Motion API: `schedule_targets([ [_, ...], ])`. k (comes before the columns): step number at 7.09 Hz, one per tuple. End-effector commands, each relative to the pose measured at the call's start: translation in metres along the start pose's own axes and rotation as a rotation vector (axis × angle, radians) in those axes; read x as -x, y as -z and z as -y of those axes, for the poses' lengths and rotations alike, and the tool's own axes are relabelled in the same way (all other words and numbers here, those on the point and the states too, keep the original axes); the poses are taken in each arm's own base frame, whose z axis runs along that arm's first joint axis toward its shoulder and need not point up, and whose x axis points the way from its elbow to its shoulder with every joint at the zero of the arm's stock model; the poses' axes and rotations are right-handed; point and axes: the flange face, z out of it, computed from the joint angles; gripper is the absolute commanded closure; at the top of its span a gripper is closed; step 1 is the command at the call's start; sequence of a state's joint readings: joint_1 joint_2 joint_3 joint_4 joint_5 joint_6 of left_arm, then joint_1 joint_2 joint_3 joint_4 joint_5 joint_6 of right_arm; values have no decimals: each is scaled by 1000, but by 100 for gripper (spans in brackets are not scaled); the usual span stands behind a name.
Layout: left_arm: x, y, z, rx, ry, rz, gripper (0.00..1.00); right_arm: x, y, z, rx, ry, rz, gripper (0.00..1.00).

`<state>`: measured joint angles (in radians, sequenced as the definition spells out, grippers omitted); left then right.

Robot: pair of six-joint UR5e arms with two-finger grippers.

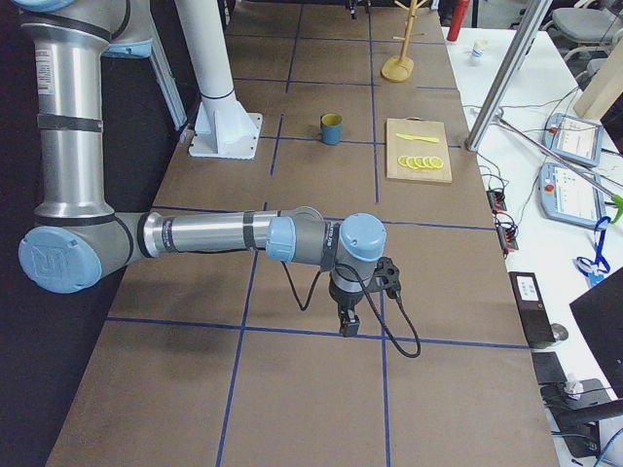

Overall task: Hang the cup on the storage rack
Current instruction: 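Move the left gripper to the mug and grasp its rim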

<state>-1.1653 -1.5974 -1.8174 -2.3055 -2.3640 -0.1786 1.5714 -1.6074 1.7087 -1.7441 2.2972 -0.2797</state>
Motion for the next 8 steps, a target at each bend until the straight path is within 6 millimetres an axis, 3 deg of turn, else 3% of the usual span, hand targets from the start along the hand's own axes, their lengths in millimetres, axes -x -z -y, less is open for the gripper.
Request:
schedule_targets([
  [1, -82, -60, 52, -97, -157, -57, 0, 0, 1, 1, -3, -5, 0, 0],
  [3, -164, -124, 68, -219, -174, -30, 0, 0, 1, 1, -2, -9, 2, 0],
  [4, -230, -159, 81, -281, -125, -27, 0, 1, 2, 3, -5, -7, 3, 0],
  [6, -325, -207, 57, -334, -99, 21, 0, 1, 2, 4, -5, -7, 3, 0],
  [8, -377, -248, 45, -334, -112, 8, 0, 1, 2, 4, -5, -7, 3, 0],
])
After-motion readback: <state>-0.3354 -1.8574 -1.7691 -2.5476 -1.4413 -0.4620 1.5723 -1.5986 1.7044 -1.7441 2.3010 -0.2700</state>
